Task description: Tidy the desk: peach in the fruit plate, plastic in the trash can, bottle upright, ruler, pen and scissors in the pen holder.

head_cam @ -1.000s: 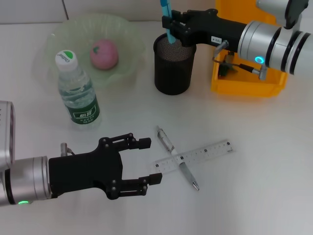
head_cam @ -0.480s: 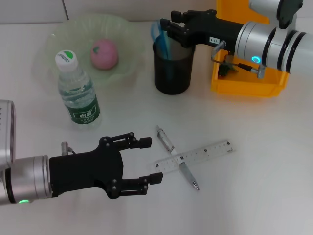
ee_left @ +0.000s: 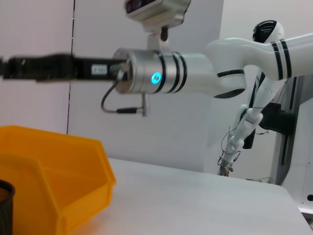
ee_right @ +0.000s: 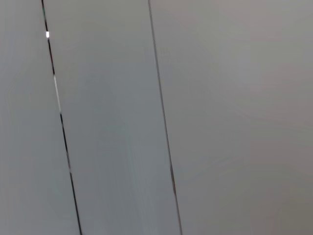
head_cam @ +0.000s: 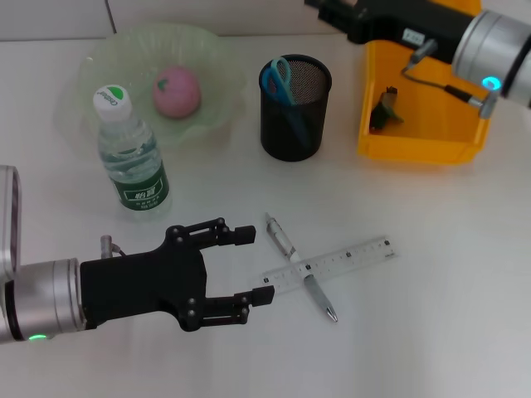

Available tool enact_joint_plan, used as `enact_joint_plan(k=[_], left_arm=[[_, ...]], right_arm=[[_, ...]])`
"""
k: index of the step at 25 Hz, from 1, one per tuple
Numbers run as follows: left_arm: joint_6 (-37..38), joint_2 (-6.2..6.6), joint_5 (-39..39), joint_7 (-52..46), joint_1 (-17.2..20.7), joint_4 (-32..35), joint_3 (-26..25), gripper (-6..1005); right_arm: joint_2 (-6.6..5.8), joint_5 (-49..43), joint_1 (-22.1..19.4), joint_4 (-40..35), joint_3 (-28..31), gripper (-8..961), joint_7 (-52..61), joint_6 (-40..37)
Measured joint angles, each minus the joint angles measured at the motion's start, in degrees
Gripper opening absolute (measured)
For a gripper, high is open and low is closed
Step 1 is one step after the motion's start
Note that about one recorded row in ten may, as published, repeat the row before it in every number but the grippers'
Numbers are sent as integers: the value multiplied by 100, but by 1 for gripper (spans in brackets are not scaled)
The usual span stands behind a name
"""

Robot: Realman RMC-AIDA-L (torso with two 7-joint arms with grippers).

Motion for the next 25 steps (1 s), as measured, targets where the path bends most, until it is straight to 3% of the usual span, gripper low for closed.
enact_joint_plan(k=[3, 5, 8, 11, 12, 13, 17, 19, 22, 25], left_arm=[[9, 15, -39, 34, 28, 16, -6, 783], [10, 15, -41, 35, 35, 18, -5, 783], [28, 22, -50, 38, 104, 32, -42, 783], [47, 29, -51, 38, 140, 35, -88, 783], [97, 45, -49, 38, 199, 36, -188, 783], [112, 54, -42, 39, 213, 36, -233, 783], [140, 110, -19, 24, 231, 41, -292, 783], [156, 155, -15, -7, 233, 80, -297, 783], [156, 155, -15, -7, 233, 80, -297, 783], [156, 265, -3, -113, 202, 112, -345, 783]], right_arm=[[-127, -412, -361, -772, 123, 347, 1050, -318], [-198, -1212, -534, -1365, 510, 358, 2215, -730], [-193, -2701, -565, -2148, 1295, 528, 3770, -1691], [-207, -3813, -405, -2787, 1804, 689, 4530, -3027], [-290, -4457, -155, -3077, 2013, 742, 4665, -3931], [-290, -4457, -155, -3077, 2013, 758, 4665, -3931], [-463, -5752, 455, -3218, 2075, 824, 4145, -5155], [-442, -6119, 679, -3214, 1913, 840, 3684, -5430], [-267, -6710, 958, -3313, 1255, 839, 3296, -5516], [-118, -7292, 1216, -3285, 448, 839, 3210, -5529]])
